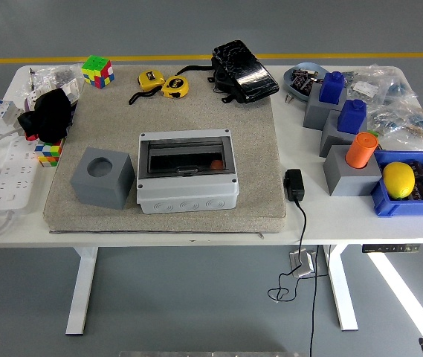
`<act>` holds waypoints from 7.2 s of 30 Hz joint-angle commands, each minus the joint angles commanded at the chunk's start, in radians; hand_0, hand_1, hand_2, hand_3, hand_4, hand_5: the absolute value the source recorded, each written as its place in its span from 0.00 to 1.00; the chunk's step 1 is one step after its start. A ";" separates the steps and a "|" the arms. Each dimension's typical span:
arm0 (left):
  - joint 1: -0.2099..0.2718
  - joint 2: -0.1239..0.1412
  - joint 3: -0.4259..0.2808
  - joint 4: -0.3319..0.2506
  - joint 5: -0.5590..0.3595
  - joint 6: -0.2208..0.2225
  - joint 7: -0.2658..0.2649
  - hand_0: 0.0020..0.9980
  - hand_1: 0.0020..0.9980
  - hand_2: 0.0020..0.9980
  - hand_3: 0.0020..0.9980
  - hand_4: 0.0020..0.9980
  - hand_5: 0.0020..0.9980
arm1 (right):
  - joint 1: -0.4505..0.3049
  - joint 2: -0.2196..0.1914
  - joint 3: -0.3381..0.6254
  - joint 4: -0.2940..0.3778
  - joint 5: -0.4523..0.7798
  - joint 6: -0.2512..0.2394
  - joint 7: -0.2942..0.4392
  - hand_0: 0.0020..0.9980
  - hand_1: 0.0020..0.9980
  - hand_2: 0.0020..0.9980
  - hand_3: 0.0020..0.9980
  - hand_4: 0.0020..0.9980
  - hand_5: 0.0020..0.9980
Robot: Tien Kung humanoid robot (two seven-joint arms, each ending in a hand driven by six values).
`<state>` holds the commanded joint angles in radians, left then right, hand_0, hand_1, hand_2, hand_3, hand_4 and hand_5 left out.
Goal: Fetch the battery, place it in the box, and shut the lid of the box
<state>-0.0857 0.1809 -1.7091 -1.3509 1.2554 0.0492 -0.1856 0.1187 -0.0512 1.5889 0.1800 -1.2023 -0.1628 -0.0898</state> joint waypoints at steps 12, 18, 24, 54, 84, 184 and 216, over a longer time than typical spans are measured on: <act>0.000 -0.001 -0.005 0.000 0.002 0.001 0.001 0.83 0.84 0.81 0.81 1.00 0.83 | 0.000 0.003 0.000 0.000 0.001 0.000 0.002 0.82 0.77 0.75 0.80 1.00 1.00; -0.002 0.000 -0.006 -0.001 0.001 0.002 -0.001 0.83 0.84 0.81 0.81 1.00 0.83 | 0.007 0.002 -0.001 0.000 0.005 -0.001 0.002 0.82 0.77 0.75 0.79 1.00 1.00; -0.007 0.002 0.002 -0.002 0.003 0.005 -0.004 0.83 0.84 0.81 0.80 1.00 0.82 | 0.006 0.001 0.008 0.000 0.001 0.000 -0.001 0.82 0.77 0.75 0.79 1.00 1.00; -0.009 0.001 0.024 0.010 -0.073 0.054 -0.044 0.84 0.84 0.80 0.80 1.00 0.80 | 0.005 0.003 0.026 0.000 0.001 0.001 0.004 0.82 0.77 0.75 0.79 1.00 1.00; -0.009 0.003 0.082 0.033 -0.309 0.029 -0.216 1.00 1.00 1.00 1.00 1.00 1.00 | 0.006 0.000 0.017 0.000 0.002 0.000 0.001 0.82 0.77 0.75 0.79 1.00 1.00; -0.011 0.005 0.087 0.019 -0.300 0.080 -0.232 1.00 1.00 1.00 1.00 1.00 1.00 | 0.007 -0.004 0.021 0.000 0.007 -0.003 0.000 0.81 0.76 0.75 0.79 1.00 1.00; -0.018 0.003 0.088 0.018 -0.393 0.225 -0.289 0.01 0.00 0.00 0.00 0.77 0.51 | 0.007 -0.002 0.029 0.000 0.007 -0.002 0.002 0.81 0.77 0.75 0.79 1.00 1.00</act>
<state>-0.1032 0.1838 -1.6215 -1.3331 0.8624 0.2747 -0.4750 0.1261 -0.0535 1.6177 0.1800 -1.1953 -0.1644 -0.0874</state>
